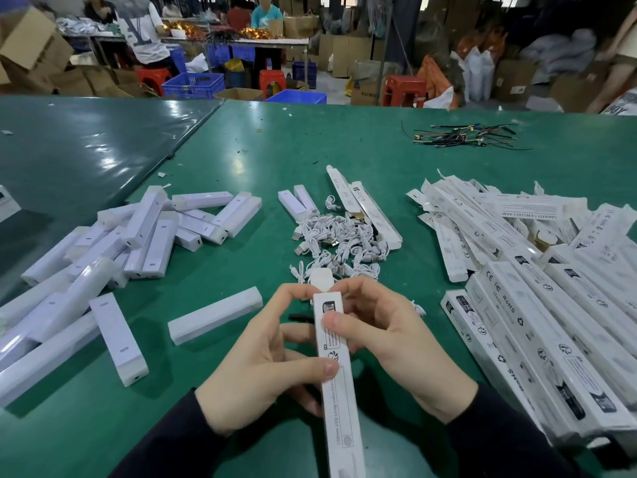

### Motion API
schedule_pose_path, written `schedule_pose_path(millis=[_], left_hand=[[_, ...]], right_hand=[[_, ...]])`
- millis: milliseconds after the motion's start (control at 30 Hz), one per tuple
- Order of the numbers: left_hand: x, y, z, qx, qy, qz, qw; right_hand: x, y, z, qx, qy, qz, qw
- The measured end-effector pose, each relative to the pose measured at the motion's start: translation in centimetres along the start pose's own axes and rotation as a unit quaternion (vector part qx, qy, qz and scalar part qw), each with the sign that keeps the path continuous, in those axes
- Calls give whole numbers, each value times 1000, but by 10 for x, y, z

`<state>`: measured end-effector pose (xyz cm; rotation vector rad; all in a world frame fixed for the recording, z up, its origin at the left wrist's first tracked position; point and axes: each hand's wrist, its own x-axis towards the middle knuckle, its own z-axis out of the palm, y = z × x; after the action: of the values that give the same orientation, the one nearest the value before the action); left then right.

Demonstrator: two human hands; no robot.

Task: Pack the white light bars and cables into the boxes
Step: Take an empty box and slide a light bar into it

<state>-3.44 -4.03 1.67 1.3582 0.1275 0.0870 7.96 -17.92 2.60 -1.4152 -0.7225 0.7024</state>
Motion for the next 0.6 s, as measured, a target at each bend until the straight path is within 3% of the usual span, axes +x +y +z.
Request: schedule_pose_path(millis=[300, 500, 600], left_hand=[[-2, 2, 2, 3, -7, -15, 1000], [-2, 5, 3, 24, -51, -53, 997], [-1, 5, 1, 29, -43, -49, 997]], right_hand=[[2, -2, -3, 3, 38, 39, 999], [4, -4, 1, 107, 60, 141, 982], [3, -4, 2, 118, 49, 122, 984]])
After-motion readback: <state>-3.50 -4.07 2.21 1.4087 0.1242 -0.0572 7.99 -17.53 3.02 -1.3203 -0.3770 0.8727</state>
